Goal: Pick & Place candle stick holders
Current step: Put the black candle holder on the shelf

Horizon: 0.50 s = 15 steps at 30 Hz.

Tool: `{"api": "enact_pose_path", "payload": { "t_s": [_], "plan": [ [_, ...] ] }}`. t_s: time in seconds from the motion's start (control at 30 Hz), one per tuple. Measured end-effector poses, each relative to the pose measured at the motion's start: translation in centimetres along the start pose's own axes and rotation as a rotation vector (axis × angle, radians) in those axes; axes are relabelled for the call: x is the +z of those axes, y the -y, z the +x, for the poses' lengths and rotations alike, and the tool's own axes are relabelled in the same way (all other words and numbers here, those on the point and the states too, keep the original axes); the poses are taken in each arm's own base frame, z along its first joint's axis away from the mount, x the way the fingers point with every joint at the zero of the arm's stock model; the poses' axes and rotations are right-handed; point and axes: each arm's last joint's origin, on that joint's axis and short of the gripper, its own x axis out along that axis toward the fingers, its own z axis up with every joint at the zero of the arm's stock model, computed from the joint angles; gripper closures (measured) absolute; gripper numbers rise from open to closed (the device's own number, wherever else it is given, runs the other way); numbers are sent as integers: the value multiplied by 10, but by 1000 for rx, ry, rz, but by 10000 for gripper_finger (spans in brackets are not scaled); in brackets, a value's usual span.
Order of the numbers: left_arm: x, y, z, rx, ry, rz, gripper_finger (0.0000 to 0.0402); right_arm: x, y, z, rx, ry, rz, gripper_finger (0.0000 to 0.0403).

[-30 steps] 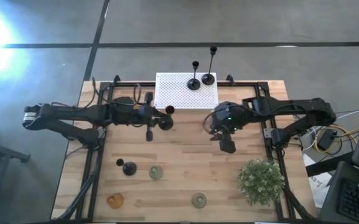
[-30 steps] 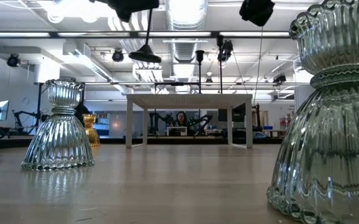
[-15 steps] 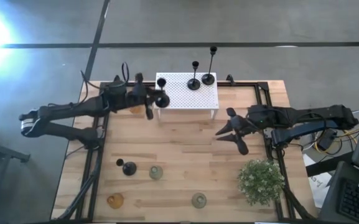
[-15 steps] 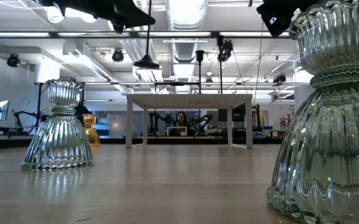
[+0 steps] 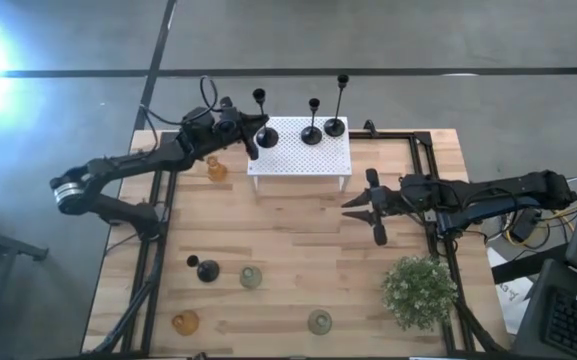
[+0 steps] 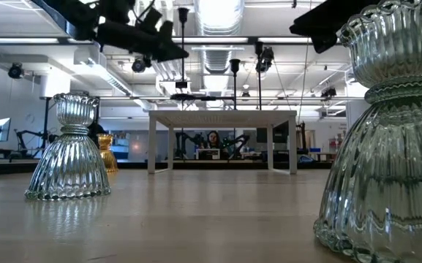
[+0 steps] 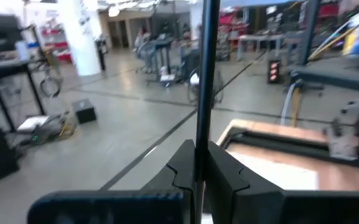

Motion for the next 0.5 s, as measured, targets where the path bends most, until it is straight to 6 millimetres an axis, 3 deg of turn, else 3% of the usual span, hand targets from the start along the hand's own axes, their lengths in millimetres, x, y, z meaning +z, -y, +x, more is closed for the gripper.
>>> {"api": "enact_pose_path", "payload": {
  "t_s": [0.2, 0.5],
  "plan": [
    [-7, -15, 7, 64, 13, -42, 383, -12, 0, 2, -1, -28, -15, 331],
    [-19, -23, 17, 132, 9, -55, 383, -8, 0, -1, -3, 2, -28, 335]
  ]
}}
